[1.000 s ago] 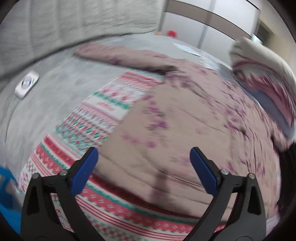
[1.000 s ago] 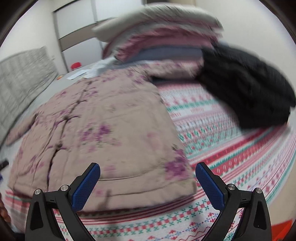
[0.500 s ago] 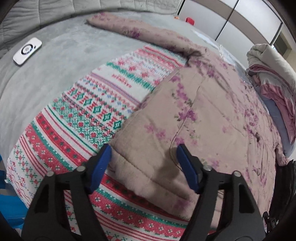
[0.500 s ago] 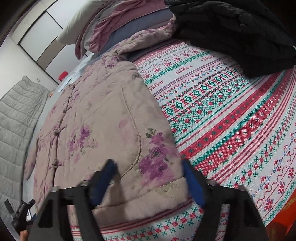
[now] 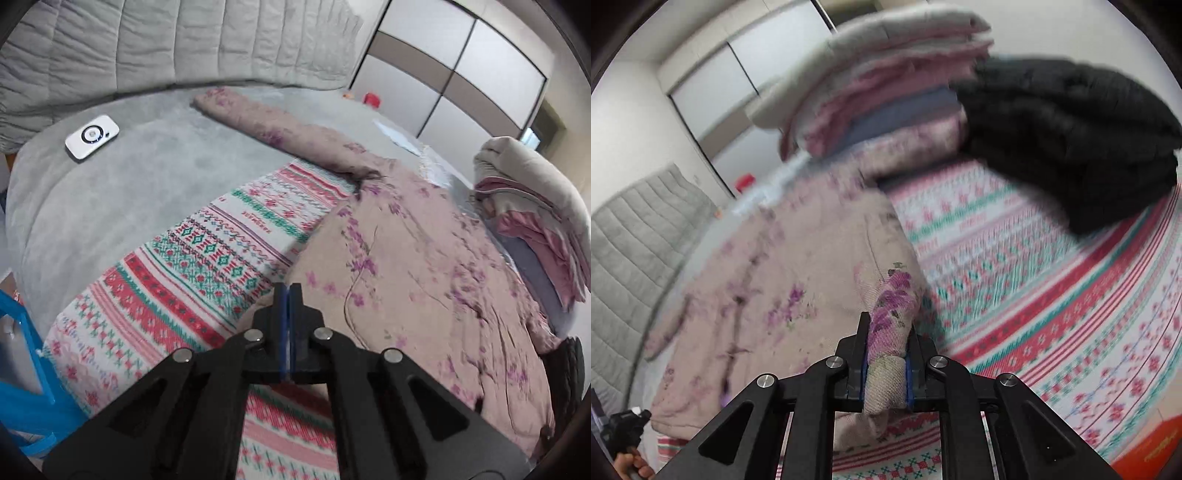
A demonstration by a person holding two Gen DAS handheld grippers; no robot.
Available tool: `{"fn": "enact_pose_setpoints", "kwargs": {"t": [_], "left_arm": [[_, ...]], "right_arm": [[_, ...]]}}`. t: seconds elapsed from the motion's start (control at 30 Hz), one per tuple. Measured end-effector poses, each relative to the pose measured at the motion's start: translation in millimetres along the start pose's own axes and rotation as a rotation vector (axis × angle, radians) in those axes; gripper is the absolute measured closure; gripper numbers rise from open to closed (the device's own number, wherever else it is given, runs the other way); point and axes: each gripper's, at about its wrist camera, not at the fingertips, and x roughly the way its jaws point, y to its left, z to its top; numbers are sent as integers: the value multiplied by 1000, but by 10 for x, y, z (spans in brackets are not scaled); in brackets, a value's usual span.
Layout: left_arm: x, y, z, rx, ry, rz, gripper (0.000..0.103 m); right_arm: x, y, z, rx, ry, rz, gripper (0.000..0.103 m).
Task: Fold large clothes
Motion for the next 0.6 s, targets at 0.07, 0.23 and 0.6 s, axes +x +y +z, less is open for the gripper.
{"fn": "enact_pose_setpoints", "kwargs": {"t": [0.07,0.23,0.6], "left_arm": [[71,-95,-38,44,30,2,101],[242,-52,-48,25,62,28,101],[-4,69,110,-116,39,21,74]], "right_arm": [[38,97,-25,-46,22,-15,90],[306,68,-94,-21,124,-44,89],[296,-306,-41,131,123,-70,78]]}}
